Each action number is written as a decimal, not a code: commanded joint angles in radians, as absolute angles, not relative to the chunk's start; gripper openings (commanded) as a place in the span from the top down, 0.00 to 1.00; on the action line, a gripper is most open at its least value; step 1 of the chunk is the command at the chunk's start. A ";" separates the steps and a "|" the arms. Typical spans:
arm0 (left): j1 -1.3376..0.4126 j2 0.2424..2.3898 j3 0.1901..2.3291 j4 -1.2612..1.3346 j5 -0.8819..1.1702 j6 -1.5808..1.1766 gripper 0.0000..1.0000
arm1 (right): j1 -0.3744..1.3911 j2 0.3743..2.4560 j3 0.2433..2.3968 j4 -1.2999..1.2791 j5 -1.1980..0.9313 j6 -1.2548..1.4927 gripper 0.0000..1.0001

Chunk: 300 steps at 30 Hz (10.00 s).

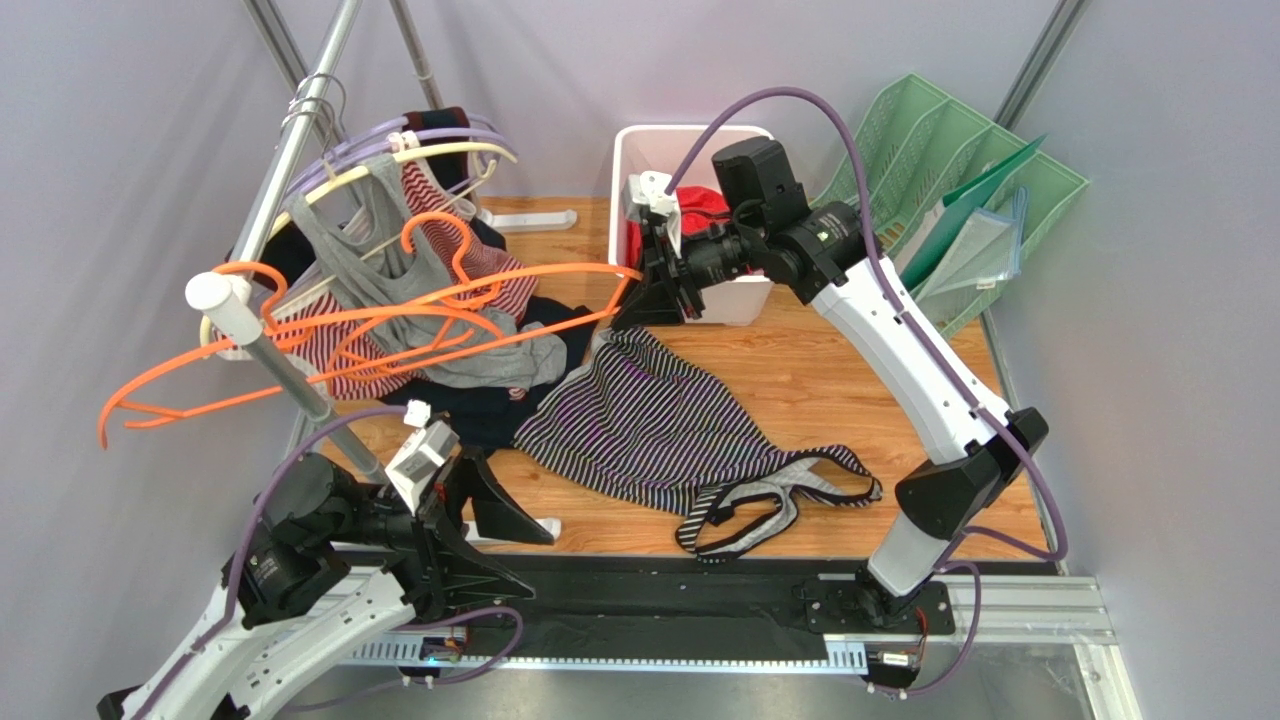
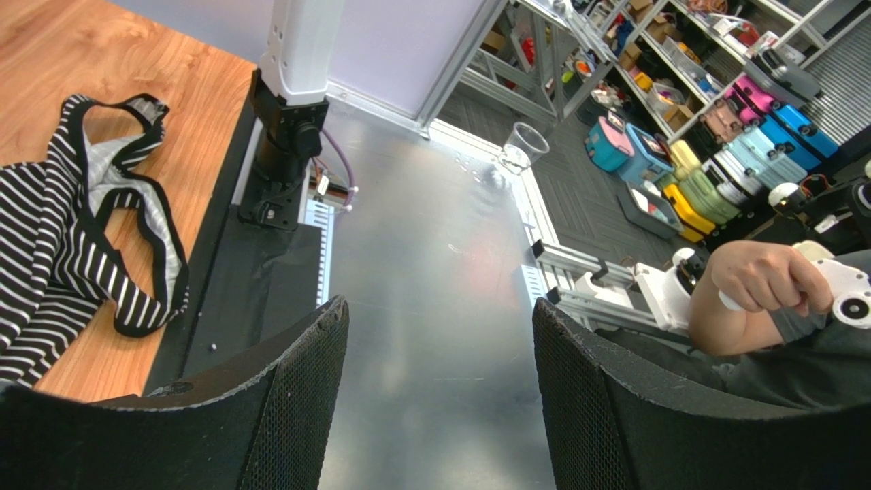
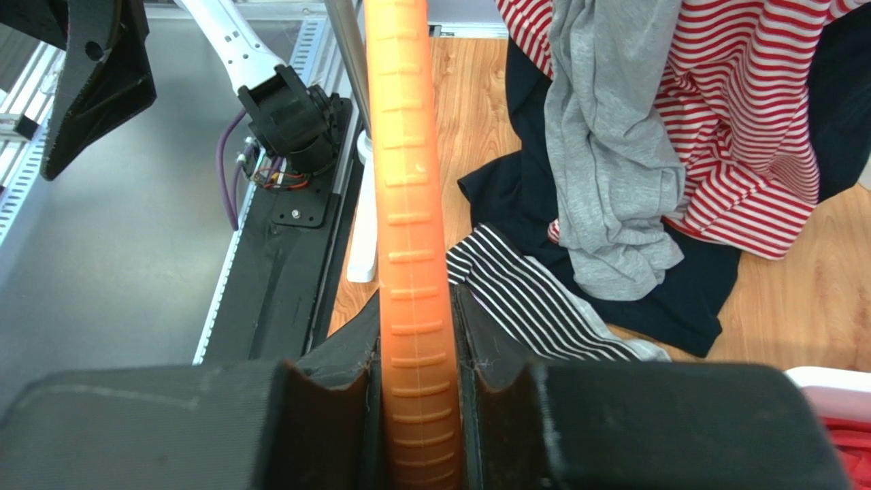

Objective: Remove the tank top from the hanger
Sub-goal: Place the hanger at the clothesline, then pick up the tank top from the center of the board, then place the tank top in the bin, then pick up the hanger from the clothesline.

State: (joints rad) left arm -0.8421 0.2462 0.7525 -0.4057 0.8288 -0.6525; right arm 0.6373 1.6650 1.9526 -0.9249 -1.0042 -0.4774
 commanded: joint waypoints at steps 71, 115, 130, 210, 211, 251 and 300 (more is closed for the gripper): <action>-0.842 0.216 0.736 -0.379 0.825 -0.666 0.29 | 0.856 1.956 2.342 -0.482 -0.859 -0.052 1.00; -0.842 0.163 0.713 -0.365 0.828 -0.672 0.28 | 0.959 1.766 2.091 -0.577 -0.479 -0.017 0.12; -0.844 0.152 0.701 -0.365 0.850 -0.649 0.28 | 0.787 1.321 1.481 -0.580 0.168 0.219 0.00; -0.842 0.259 0.718 -0.411 0.835 -0.554 0.28 | 0.403 2.101 2.299 -0.008 -0.048 0.212 1.00; -0.844 0.262 0.725 -0.416 0.830 -0.549 0.28 | 0.391 2.111 2.299 -0.009 -0.060 0.254 1.00; -0.844 0.270 0.678 -0.368 0.767 -0.604 0.28 | 0.356 2.079 1.976 -0.468 -0.022 0.312 0.61; -0.842 0.017 0.661 -0.557 0.724 -0.641 0.28 | 0.923 2.125 2.284 0.167 0.087 -0.334 0.43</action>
